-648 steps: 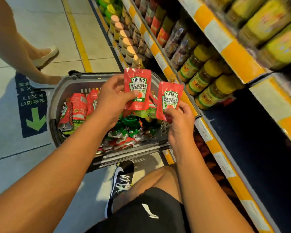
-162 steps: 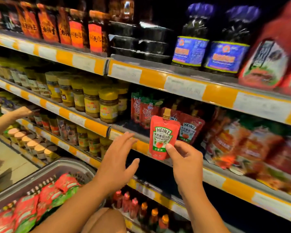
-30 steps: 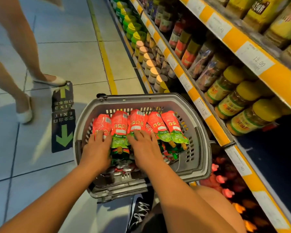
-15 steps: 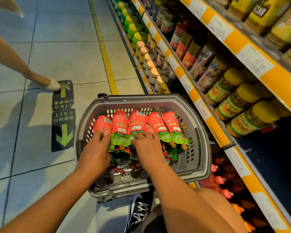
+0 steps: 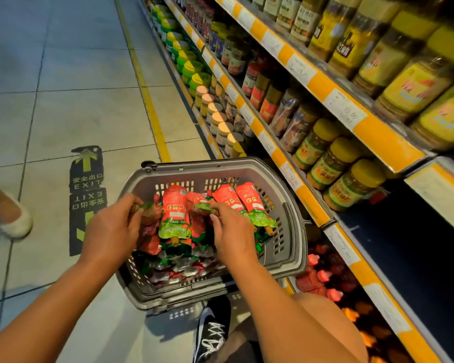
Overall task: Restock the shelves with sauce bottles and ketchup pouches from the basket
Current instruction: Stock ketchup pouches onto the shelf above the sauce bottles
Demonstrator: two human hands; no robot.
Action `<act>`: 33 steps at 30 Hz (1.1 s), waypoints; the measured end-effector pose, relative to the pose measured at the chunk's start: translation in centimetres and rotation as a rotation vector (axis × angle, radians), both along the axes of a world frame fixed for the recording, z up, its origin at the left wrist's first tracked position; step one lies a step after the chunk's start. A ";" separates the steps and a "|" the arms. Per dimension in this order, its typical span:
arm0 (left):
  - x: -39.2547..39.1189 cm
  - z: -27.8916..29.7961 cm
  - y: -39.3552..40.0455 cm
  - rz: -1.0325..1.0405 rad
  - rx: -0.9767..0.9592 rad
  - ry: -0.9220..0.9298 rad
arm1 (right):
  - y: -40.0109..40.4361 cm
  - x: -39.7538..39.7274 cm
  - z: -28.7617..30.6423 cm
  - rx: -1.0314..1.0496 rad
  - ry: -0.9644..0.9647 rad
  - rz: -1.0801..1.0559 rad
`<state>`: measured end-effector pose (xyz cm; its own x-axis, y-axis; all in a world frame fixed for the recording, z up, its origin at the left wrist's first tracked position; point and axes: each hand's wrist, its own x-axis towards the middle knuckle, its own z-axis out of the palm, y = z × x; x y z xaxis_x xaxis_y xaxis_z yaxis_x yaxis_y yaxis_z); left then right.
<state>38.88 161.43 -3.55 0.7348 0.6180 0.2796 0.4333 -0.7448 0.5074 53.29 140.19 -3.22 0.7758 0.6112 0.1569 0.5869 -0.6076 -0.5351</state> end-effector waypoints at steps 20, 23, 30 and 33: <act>2.1 13.2 -8.6 -0.186 -0.426 -0.445 | -15.2 -2.5 6.5 0.895 0.285 -0.608; 2.5 15.1 -11.8 -0.269 -0.469 -0.460 | -19.6 -4.3 8.3 1.039 0.262 -0.671; 4.0 18.6 -20.5 -0.519 -0.578 -0.492 | -32.0 -10.3 13.9 1.192 -0.008 -0.886; 4.6 19.7 -24.8 -0.631 -0.629 -0.478 | -37.7 -13.9 16.2 1.224 -0.154 -0.977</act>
<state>43.51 136.65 16.20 0.8745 0.2920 0.3873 -0.2983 -0.3058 0.9042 39.40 102.46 12.95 0.7098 -0.6492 0.2733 0.3351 -0.0300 -0.9417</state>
